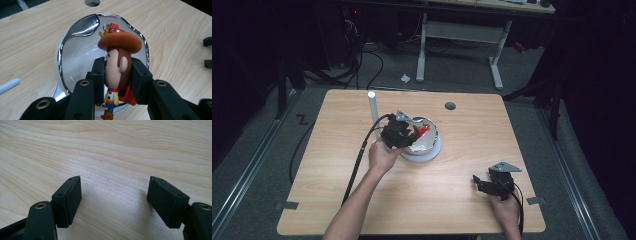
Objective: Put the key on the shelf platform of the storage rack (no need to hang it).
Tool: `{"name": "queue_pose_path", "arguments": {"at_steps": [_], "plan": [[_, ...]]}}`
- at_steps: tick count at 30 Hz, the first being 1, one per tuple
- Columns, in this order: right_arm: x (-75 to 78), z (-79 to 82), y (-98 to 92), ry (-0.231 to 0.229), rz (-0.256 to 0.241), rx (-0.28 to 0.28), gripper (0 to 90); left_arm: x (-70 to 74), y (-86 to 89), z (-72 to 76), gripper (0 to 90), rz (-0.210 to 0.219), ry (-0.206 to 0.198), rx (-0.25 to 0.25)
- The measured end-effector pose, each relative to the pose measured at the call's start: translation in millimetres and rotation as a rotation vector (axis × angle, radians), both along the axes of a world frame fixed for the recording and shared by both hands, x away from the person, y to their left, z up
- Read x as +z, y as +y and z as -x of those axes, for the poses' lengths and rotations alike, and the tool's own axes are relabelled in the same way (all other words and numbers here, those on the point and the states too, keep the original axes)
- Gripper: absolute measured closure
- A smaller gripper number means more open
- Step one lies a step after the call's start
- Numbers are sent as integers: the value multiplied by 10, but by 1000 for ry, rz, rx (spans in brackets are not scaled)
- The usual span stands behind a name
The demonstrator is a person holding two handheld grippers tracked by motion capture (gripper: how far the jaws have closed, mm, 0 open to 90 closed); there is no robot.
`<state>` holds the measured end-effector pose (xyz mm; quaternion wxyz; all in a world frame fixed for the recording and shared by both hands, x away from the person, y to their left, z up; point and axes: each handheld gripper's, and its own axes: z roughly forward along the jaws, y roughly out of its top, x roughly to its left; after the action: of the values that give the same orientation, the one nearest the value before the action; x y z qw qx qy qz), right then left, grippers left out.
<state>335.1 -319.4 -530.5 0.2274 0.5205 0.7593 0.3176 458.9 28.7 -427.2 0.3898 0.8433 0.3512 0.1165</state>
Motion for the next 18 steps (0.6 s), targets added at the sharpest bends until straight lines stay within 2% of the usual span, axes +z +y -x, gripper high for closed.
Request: {"name": "queue_pose_path", "arguments": {"at_steps": [18], "plan": [[0,1,1,0,0,-1,280,-158,-165,-125,678,-52,13,19]]}}
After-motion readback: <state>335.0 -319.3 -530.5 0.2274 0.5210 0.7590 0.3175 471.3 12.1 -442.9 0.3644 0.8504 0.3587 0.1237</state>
